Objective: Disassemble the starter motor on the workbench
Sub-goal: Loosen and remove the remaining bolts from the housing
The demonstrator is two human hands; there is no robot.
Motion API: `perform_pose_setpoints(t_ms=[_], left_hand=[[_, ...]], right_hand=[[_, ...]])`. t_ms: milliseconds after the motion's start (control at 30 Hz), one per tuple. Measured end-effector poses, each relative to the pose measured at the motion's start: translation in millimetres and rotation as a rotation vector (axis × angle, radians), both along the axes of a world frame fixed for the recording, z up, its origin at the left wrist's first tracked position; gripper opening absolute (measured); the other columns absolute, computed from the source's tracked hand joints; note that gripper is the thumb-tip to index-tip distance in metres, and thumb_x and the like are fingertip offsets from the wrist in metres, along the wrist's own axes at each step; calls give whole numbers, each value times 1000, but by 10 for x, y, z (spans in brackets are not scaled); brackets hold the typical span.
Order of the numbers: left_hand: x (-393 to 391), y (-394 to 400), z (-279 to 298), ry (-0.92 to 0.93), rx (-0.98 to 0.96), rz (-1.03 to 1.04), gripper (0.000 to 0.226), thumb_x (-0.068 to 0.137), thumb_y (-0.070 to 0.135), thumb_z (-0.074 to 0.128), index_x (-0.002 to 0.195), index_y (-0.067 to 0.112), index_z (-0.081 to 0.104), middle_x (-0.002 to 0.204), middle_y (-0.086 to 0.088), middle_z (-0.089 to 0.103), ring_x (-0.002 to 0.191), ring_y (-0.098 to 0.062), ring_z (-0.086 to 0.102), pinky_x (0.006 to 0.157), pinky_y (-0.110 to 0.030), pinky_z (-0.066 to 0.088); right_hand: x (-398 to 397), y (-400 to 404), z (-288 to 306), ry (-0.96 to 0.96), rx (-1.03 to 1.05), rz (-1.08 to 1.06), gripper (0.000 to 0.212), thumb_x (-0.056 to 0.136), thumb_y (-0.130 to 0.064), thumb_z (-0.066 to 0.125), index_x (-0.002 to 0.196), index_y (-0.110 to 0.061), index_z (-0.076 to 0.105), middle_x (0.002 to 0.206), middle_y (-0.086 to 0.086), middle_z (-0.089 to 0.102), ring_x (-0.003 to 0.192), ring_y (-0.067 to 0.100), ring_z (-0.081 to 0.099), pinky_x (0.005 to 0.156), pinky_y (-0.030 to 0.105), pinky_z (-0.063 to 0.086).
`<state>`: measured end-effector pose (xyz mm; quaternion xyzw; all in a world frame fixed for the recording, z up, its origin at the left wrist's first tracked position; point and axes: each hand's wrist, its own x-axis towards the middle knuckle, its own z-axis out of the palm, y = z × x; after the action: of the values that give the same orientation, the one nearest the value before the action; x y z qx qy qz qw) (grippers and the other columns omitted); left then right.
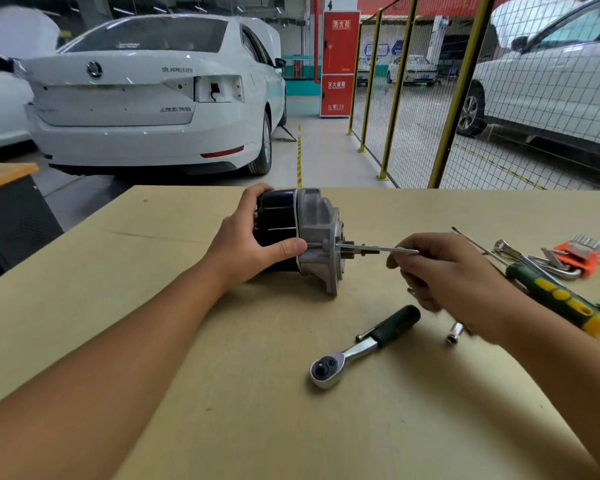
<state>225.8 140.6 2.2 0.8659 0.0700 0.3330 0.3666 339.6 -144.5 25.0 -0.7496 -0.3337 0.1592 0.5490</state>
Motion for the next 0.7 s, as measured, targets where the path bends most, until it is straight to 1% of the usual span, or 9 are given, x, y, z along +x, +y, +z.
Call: perform_pose_setpoints(t_ms=[33,100,167,233,300,400,467,533,700], left_hand=[[8,-6,-10,-5,3,5,92,57,85,78,133,51,39,111,36,61,99,7,65,81,-15,51],[21,-11,-24,-10,3,3,92,58,84,78,133,50,39,112,34,62,100,6,65,83,-21,52],[29,-14,-30,-14,8,-5,93,58,85,77,135,49,39,113,34,61,101,6,65,81,-16,50],[35,-21,-31,-16,14,-10,94,58,86,77,136,49,38,114,36,60,101,9,63,78,-8,48],[44,-27,-38,-15,18,-12,95,58,86,76,137,49,37,114,37,59,102,10,63,78,-8,48],[53,-22,-50,-15,20,-12,97,58,87,76,137,48,37,114,38,59,102,9,63,83,-18,50],[51,-20,-52,-14,21,-13,97,58,86,76,138,47,37,113,38,59,102,9,63,85,-21,52],[49,-23,-51,-13,21,-12,97,58,86,76,138,47,38,112,37,60,101,8,63,86,-23,53],[53,-33,-57,-11,20,-15,97,57,86,76,138,47,38,111,35,61,100,5,65,88,-28,55]], right_hand=[[-30,22,10,79,10,-15,28,102,-10,54,78,-6,66,55,1,40,47,17,31,46,28,25],[-79,68,23,146,49,-50,31,99,-11,56,68,-11,59,57,0,34,46,15,26,46,27,20],[-93,100,34,179,87,-66,41,100,-18,56,59,-19,52,56,-3,33,45,14,24,46,26,18],[-95,104,32,192,114,-56,48,102,-22,54,54,-23,49,56,-3,33,46,14,24,44,25,20],[-83,82,9,194,151,-30,47,103,-22,55,56,-23,52,57,-1,33,47,15,24,45,25,22],[-52,48,-23,136,170,-27,33,100,-20,60,68,-13,58,57,4,33,50,17,26,45,28,24],[-42,47,-35,140,208,-24,26,99,-17,63,74,-9,60,59,5,32,52,19,24,45,29,23],[-26,51,-45,133,216,-43,25,97,-20,66,74,-11,63,58,4,32,53,20,24,45,31,24],[6,67,-107,131,187,-157,25,93,-28,70,73,-13,69,56,0,41,44,17,29,44,26,29]])
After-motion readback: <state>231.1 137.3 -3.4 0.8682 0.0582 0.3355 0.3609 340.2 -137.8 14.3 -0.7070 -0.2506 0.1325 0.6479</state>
